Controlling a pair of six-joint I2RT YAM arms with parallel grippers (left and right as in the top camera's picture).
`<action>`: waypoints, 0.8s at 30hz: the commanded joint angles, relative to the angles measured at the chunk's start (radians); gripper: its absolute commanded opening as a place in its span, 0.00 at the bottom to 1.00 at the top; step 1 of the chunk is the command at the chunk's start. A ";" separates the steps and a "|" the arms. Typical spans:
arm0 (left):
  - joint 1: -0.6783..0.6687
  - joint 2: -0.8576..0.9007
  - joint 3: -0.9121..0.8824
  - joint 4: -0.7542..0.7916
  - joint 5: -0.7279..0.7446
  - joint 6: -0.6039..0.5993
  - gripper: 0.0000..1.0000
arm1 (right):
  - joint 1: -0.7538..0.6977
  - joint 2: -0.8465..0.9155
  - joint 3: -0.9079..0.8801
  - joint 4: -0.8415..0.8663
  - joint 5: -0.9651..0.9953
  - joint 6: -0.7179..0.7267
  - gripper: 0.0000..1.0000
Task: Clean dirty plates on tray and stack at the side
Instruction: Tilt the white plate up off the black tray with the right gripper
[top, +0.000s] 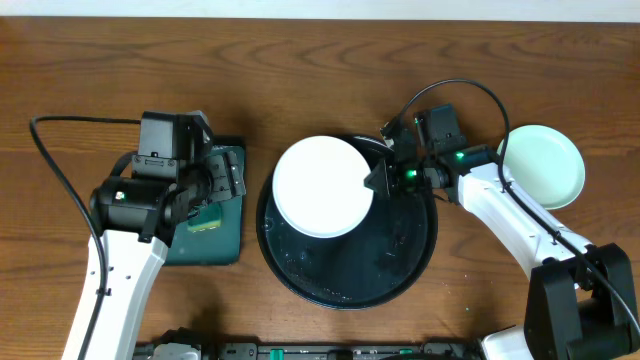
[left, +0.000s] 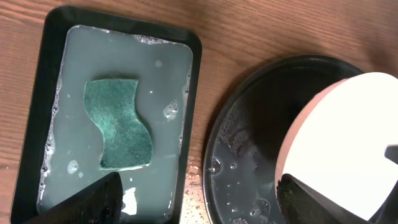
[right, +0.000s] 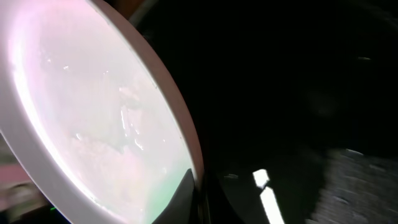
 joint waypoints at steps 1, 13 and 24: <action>-0.003 0.006 0.012 -0.003 0.005 0.010 0.80 | 0.002 -0.038 0.033 -0.053 0.201 -0.071 0.02; -0.003 0.006 0.011 -0.002 0.005 0.010 0.80 | 0.188 -0.268 0.082 -0.251 0.823 -0.142 0.02; -0.003 0.006 0.007 -0.002 0.005 0.010 0.80 | 0.459 -0.334 0.086 -0.283 1.382 -0.333 0.01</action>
